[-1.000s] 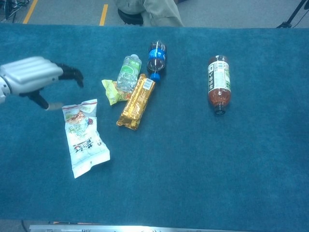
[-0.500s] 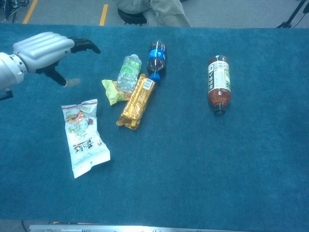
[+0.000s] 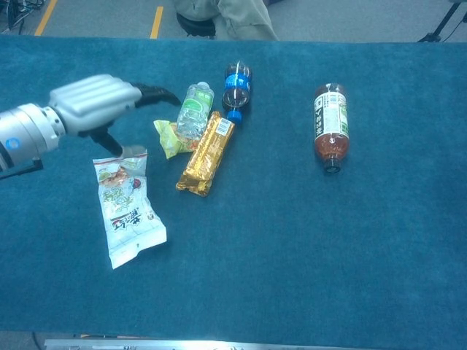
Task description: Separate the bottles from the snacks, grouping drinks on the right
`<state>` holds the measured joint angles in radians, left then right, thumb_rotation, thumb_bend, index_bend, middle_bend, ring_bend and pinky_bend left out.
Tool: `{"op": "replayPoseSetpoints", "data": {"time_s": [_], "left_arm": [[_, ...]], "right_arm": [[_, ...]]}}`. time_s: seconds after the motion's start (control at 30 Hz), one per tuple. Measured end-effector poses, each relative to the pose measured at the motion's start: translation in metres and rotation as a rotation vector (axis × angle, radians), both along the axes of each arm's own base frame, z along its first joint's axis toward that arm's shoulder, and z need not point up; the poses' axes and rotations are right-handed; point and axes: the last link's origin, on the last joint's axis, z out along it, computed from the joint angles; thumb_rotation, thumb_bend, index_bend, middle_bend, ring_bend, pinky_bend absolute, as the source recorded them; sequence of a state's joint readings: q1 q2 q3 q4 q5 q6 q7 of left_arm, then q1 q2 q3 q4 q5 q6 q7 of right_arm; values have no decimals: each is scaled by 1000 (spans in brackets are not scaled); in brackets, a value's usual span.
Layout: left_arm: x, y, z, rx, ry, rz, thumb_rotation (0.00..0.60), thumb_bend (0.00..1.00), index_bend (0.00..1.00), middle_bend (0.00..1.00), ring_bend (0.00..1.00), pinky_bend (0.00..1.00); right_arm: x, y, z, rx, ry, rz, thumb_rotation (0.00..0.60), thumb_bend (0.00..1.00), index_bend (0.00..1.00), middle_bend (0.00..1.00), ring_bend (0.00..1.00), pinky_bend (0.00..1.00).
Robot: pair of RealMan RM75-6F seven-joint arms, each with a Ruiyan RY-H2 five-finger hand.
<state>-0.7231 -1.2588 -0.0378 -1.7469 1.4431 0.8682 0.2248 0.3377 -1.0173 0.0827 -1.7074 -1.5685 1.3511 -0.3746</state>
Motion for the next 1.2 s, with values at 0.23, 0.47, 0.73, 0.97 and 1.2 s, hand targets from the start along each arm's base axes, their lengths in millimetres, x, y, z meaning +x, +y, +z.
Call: {"op": "replayPoseSetpoints", "data": {"time_s": [0.23, 0.47, 0.73, 0.97, 1.2], "left_arm": [[2, -22, -12, -84, 39, -133, 600, 297, 129, 139, 176, 256], [-10, -21, 2, -22, 58, -115, 600, 296, 128, 138, 176, 256], [-36, -22, 35, 110, 100, -9, 600, 296, 33, 85, 136, 250], [-60, -27, 73, 272, 112, 130, 600, 296, 0, 63, 103, 230], [-79, -45, 102, 416, 91, 227, 600, 296, 0, 63, 103, 230]], "right_arm": [[1, 3, -7, 63, 24, 18, 600, 0, 133, 322, 255, 413], [19, 6, -28, 194, 76, 117, 600, 0, 133, 322, 255, 413], [50, 0, -63, 318, 121, 234, 600, 0, 133, 322, 255, 413], [90, -12, -102, 416, 158, 361, 600, 0, 133, 319, 257, 412], [126, -21, -153, 487, 217, 469, 600, 0, 133, 263, 184, 341]]}}
